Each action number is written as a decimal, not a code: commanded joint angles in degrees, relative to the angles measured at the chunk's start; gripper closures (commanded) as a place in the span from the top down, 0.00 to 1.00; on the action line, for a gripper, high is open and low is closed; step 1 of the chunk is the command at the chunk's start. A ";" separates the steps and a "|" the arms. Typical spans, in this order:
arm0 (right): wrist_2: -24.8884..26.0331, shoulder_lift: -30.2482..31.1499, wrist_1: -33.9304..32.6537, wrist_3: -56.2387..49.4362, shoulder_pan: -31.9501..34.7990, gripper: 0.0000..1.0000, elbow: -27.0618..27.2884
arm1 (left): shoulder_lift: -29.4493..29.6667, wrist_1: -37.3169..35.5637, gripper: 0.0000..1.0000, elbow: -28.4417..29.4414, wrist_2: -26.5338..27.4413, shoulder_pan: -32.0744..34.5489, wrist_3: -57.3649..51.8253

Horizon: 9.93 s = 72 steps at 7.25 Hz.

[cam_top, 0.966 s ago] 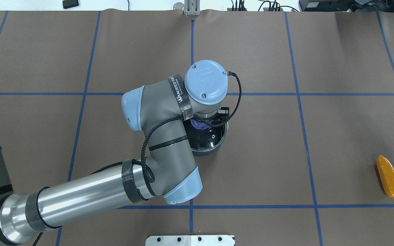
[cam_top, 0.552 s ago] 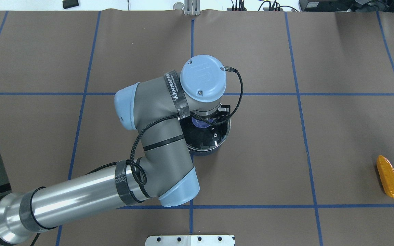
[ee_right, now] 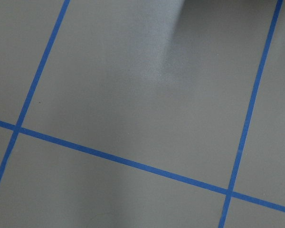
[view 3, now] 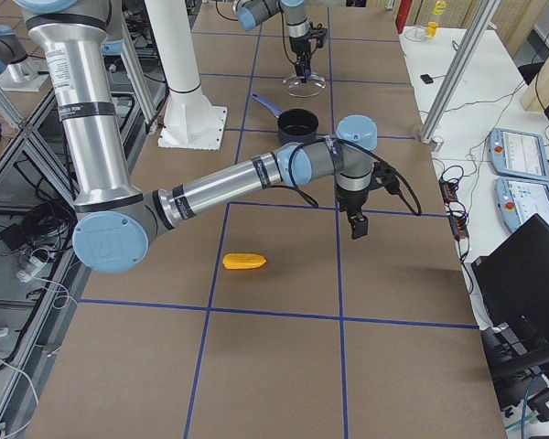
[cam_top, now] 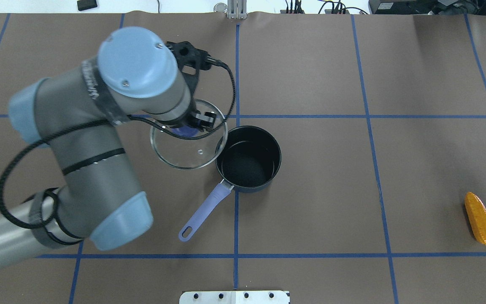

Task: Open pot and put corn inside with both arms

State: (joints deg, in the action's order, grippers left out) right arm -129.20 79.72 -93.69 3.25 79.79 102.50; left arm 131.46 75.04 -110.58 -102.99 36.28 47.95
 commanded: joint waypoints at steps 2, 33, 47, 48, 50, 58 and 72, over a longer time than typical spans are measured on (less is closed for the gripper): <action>0.00 0.00 0.00 -0.09 -0.16 1.00 0.07 | -18.11 3.77 0.12 -4.73 -13.25 16.49 -28.08; 32.85 39.99 58.00 56.86 -46.80 0.86 3.86 | -41.81 10.47 0.99 9.86 -31.83 53.28 -63.51; 17.82 -12.57 11.08 60.96 -34.40 0.00 9.03 | -48.93 10.56 0.99 9.59 -31.83 53.72 -56.91; 22.98 -18.48 6.29 64.82 -39.31 0.00 8.34 | -48.93 10.56 0.99 9.59 -31.83 53.72 -56.91; 32.20 -25.62 5.71 72.91 -46.96 0.00 3.79 | -48.85 10.56 0.99 9.59 -31.83 53.63 -56.91; 21.42 -27.88 5.27 63.44 -33.89 1.00 -1.60 | -48.67 10.48 0.99 9.51 -31.75 53.54 -57.27; -3.67 12.83 6.24 -7.29 8.28 1.00 -10.83 | -49.11 10.47 0.99 8.45 -31.22 53.45 -57.27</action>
State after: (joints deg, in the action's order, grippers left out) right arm -130.88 92.26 -87.55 -3.87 88.03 93.00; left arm 82.54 85.45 -102.14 -134.21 89.81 -9.32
